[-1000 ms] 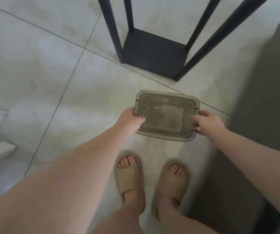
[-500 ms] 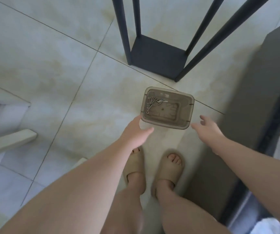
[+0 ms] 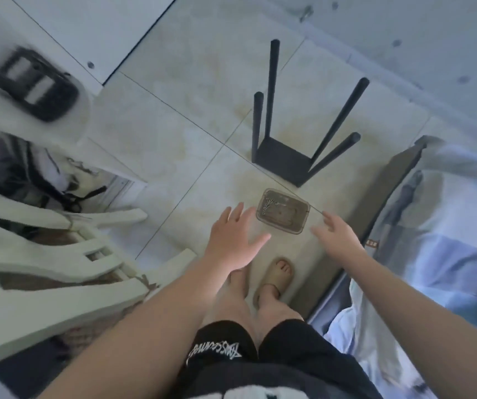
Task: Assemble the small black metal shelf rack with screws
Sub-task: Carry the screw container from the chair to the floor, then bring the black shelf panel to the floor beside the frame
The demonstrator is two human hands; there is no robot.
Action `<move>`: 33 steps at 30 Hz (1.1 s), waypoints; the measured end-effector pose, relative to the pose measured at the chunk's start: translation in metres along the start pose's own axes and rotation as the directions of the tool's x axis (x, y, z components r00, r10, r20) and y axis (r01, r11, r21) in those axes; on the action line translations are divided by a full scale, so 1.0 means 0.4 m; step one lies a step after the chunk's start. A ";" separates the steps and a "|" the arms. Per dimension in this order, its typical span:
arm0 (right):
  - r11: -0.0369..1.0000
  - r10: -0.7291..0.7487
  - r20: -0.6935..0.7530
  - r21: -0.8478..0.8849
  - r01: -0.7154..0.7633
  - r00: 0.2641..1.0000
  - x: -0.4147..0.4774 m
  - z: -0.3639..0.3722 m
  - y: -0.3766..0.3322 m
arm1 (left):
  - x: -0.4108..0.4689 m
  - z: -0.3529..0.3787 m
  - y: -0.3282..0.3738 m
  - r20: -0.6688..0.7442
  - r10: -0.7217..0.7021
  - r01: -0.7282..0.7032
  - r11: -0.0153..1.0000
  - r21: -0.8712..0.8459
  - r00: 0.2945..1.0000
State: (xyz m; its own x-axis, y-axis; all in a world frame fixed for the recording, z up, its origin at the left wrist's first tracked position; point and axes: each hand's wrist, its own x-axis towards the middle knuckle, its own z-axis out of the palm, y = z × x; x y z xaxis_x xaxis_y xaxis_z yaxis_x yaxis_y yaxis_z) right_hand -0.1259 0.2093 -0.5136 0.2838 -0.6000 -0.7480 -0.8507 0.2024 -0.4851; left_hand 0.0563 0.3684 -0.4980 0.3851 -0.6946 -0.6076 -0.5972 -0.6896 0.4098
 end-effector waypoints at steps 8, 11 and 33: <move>0.792 -0.464 0.177 -0.355 0.496 0.868 -0.277 -0.094 -0.250 | -0.256 -0.219 0.038 -0.320 0.017 -0.046 0.995 -0.086 0.947; 0.630 -0.591 0.261 -0.443 0.638 0.764 -0.348 -0.098 -0.329 | -0.350 -0.270 0.025 -0.446 -0.011 -0.057 0.989 -0.139 0.895; -0.269 -0.815 0.577 -0.298 0.916 -0.052 -0.959 0.560 -0.635 | -1.004 -0.309 -0.556 -0.921 -0.298 0.074 0.954 -0.289 0.252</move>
State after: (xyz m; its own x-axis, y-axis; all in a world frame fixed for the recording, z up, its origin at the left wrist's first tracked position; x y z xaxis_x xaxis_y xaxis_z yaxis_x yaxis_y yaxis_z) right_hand 0.0805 0.5614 -0.2047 0.9341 0.3124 0.1729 0.3568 -0.8344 -0.4201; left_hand 0.1216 0.7754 -0.2610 0.9229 -0.1579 0.3511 -0.3381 -0.7688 0.5428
